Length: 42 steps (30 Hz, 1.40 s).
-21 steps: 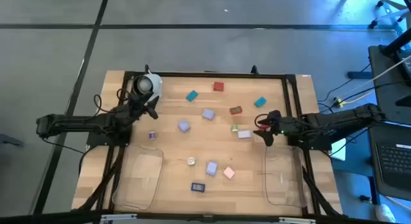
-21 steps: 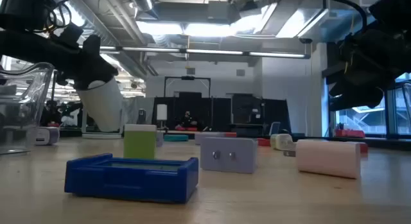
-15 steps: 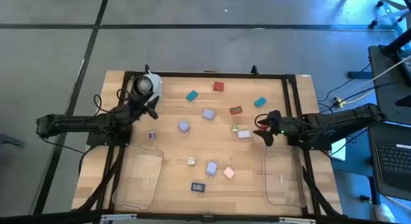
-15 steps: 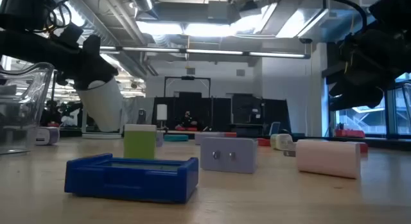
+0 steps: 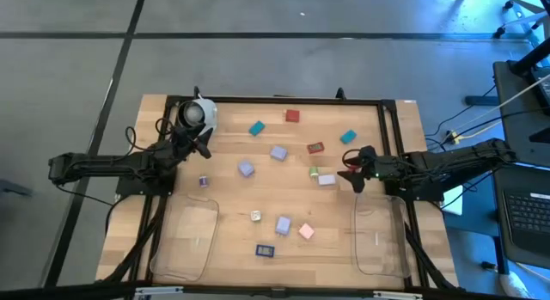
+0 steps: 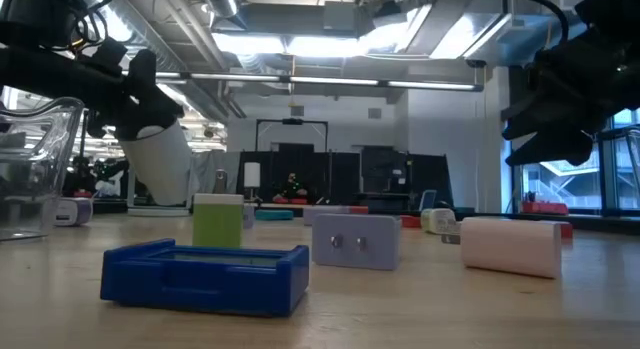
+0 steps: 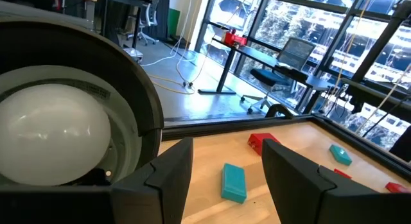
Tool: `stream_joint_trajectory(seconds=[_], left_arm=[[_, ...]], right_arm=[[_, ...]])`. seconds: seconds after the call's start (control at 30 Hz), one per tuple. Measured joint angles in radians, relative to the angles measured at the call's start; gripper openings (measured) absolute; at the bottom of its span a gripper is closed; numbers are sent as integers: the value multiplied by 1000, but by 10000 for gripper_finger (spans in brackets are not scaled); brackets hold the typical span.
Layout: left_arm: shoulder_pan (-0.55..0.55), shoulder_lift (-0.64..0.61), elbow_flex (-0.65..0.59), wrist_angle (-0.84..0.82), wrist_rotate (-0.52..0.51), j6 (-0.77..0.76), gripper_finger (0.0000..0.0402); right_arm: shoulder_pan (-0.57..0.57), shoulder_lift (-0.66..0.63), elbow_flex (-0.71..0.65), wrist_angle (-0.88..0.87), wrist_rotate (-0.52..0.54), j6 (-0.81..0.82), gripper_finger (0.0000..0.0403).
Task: Pick & Place Office items
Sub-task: Put the left orange timer into the right transparent bin
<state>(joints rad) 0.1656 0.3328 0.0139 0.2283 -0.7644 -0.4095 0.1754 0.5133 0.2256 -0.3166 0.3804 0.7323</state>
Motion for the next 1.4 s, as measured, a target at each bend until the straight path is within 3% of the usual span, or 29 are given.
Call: stream_joint_trajectory(seconds=[0.1, 0.3, 0.73, 0.87, 1.0, 1.2, 1.4], left_arm=[[0, 0, 0, 0, 0, 0, 182], [0, 0, 0, 0, 0, 1, 182], [0, 0, 0, 18, -6, 1, 182], [0, 0, 0, 65, -9, 2, 182], [0, 0, 0, 76, -160, 1, 182], [0, 0, 0, 84, -270, -1, 182], [0, 0, 0, 84, -288, -3, 182]], right_arm=[[0, 0, 0, 3, 37, 48, 322], [0, 0, 0, 3, 272, 38, 322], [0, 0, 0, 126, 604, 66, 322], [-1, 0, 0, 185, 667, 133, 322], [-12, 0, 0, 204, 714, 173, 322], [-39, 0, 0, 213, 731, 278, 322], [-61, 0, 0, 213, 730, 338, 322]])
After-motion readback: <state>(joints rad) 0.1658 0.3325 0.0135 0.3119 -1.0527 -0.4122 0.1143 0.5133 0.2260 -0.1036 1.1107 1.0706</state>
